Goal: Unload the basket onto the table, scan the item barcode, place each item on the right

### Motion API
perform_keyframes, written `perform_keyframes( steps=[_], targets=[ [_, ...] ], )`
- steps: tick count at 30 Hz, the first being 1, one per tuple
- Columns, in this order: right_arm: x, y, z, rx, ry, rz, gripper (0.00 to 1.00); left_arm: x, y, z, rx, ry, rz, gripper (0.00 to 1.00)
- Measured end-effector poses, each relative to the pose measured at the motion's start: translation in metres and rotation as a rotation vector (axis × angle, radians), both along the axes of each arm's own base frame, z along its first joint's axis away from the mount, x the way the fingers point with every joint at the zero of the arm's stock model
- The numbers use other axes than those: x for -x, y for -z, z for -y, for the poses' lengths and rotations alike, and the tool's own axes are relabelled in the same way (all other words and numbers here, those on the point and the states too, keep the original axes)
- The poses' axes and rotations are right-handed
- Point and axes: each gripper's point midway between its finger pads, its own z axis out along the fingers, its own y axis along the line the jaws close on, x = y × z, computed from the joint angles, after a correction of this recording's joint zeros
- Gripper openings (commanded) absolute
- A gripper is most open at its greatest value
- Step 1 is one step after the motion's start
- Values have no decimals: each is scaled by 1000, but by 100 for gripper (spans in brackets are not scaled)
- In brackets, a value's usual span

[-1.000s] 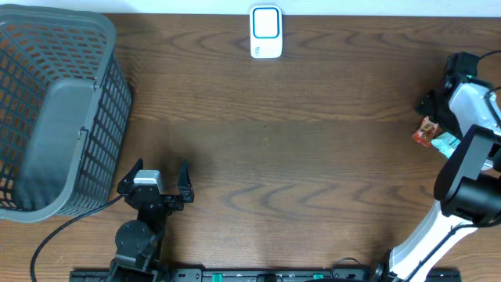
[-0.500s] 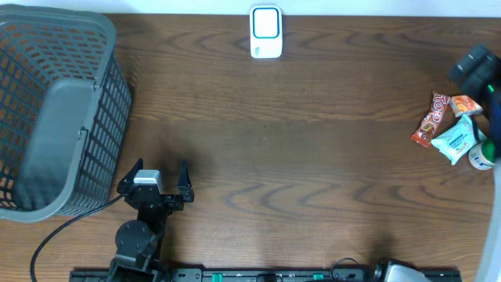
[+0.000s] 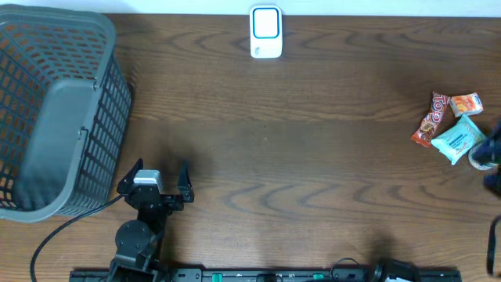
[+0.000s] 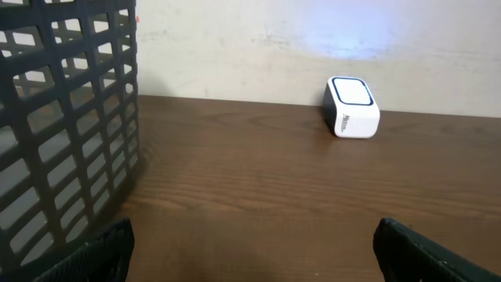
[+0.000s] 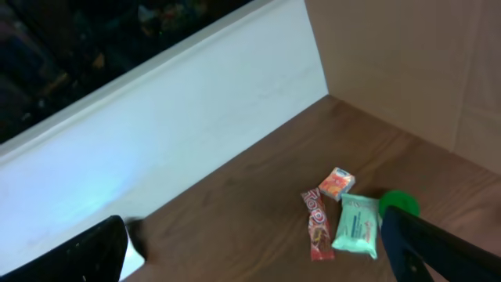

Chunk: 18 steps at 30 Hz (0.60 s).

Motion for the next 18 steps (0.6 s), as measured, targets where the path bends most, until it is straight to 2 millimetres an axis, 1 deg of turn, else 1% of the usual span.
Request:
perform_keyframes(
  steps=[2, 3, 7, 8, 14, 18],
  targets=[
    [15, 4, -4, -2, 0, -7, 99, 0, 0, 0, 0, 0, 0, 98],
    [26, 9, -7, -6, 0, -20, 99, 0, 0, 0, 0, 0, 0, 98],
    [52, 24, -15, -15, -2, -53, 99, 0, 0, 0, 0, 0, 0, 98],
    [63, 27, -18, -14, -2, -52, 99, 0, 0, 0, 0, 0, 0, 98],
    [110, 32, -31, 4, -8, 13, 99, 0, 0, 0, 0, 0, 0, 98],
    [133, 32, -39, 22, -65, 80, 99, 0, 0, 0, 0, 0, 0, 98]
  ],
)
